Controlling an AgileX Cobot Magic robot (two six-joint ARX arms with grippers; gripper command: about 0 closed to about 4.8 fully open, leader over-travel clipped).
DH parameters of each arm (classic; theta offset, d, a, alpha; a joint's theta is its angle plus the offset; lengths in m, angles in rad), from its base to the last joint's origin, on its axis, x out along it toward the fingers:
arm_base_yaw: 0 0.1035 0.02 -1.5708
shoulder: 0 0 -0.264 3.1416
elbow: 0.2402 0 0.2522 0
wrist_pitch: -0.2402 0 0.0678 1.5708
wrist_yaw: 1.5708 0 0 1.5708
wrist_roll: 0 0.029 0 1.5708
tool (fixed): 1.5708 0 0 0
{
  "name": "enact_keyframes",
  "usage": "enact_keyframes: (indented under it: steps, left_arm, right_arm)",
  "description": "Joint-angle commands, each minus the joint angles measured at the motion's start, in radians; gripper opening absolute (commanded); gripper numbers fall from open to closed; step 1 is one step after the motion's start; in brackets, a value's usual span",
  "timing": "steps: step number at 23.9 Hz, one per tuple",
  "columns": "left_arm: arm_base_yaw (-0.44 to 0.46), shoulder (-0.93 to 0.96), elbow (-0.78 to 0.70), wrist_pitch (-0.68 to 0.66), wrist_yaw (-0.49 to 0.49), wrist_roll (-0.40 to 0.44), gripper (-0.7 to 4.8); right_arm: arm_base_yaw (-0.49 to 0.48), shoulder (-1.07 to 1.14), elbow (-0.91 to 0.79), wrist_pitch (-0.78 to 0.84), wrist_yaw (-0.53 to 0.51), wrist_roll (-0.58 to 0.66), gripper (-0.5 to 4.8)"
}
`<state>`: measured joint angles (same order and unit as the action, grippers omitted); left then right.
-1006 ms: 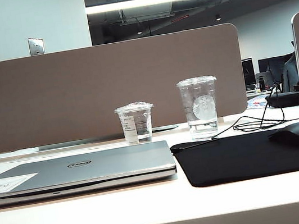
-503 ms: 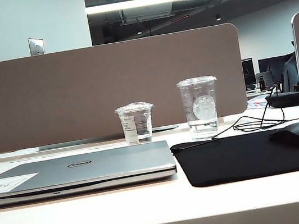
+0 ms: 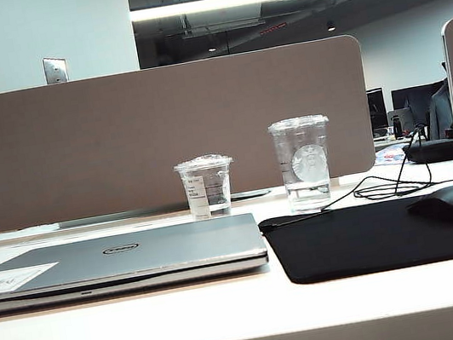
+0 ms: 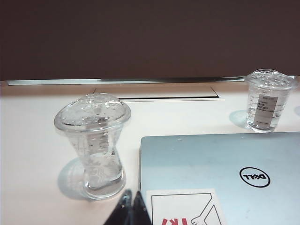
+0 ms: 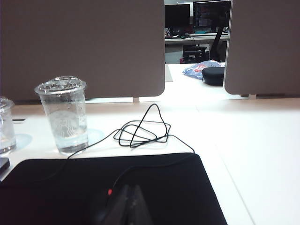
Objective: Pick up the coffee cup on the left and place it on the left side of the laptop.
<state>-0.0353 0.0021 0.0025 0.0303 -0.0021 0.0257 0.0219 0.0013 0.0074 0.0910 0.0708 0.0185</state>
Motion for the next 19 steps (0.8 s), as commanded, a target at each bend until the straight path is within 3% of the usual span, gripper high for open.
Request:
enact_keyframes:
  steps: [1, 7, 19]
  left_arm:
    - [0.000, 0.001, 0.004, 0.008, 0.002, 0.001, -0.05]
    - [0.000, 0.001, 0.004, 0.008, 0.002, 0.001, -0.05]
    - [0.000, 0.001, 0.004, 0.008, 0.002, 0.001, -0.05]
  right_arm:
    - [0.001, -0.002, -0.006, -0.011, -0.002, 0.000, -0.03]
    - [0.001, -0.002, -0.006, -0.088, -0.002, -0.001, -0.03]
    - [0.000, -0.002, -0.006, -0.089, 0.002, -0.027, -0.02]
